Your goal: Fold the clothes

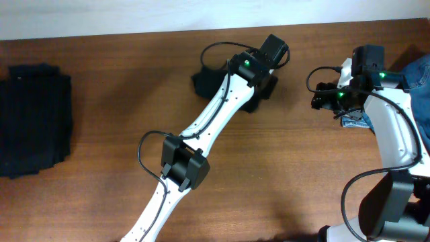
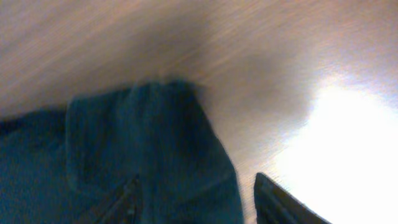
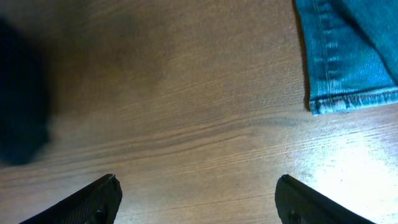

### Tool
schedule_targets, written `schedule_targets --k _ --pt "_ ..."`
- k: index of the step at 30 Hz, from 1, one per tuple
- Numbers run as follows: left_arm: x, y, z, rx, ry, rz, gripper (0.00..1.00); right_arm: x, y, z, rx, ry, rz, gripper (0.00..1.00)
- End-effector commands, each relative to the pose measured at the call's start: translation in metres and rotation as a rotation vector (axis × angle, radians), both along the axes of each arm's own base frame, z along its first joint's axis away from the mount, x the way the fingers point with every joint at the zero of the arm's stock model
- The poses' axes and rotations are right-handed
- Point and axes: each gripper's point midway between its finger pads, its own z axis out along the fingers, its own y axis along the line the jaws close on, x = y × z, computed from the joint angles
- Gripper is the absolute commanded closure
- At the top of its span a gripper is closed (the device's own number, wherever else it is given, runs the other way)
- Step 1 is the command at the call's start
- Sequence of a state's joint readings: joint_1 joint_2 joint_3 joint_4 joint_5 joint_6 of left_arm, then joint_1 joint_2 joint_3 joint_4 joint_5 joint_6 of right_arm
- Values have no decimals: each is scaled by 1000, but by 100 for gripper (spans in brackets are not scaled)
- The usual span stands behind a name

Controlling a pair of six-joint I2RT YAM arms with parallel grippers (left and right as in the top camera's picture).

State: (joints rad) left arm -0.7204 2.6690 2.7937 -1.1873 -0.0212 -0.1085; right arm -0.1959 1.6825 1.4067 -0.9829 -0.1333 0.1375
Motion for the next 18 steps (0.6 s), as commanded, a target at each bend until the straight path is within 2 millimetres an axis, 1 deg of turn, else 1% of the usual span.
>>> schedule_targets --k 1,3,5,7,8,9,10,11,12,13,16,18 --pt "-27 -46 -2 -207 124 -204 37 1 2 -4 10 2 14 16" --pt "-23 -50 12 -241 90 -212 34 2 4 -4 13 -4 42 16" --pt "-12 -39 22 -220 50 -169 33 4 16 -1 65 -24 106 16" --pt "4 -12 28 -161 22 -58 33 6 40 6 174 -73 218 18" --pt "12 5 31 -126 10 6 33 8 57 13 248 -113 293 20" --pt "19 22 33 -97 5 58 33 9 69 19 293 -146 356 22" --pt "24 36 35 -80 6 91 33 10 76 22 315 -168 397 24" --pt "30 53 35 -66 18 121 33 11 81 24 320 -178 412 28" --pt "34 66 34 -61 32 152 33 13 86 24 318 -183 425 33" --pt "38 79 33 -56 49 185 33 13 90 24 317 -188 437 44" --pt "49 116 27 -40 88 259 33 17 110 22 313 -206 496 70" --pt "57 132 26 -56 107 285 33 19 125 14 304 -210 529 82"
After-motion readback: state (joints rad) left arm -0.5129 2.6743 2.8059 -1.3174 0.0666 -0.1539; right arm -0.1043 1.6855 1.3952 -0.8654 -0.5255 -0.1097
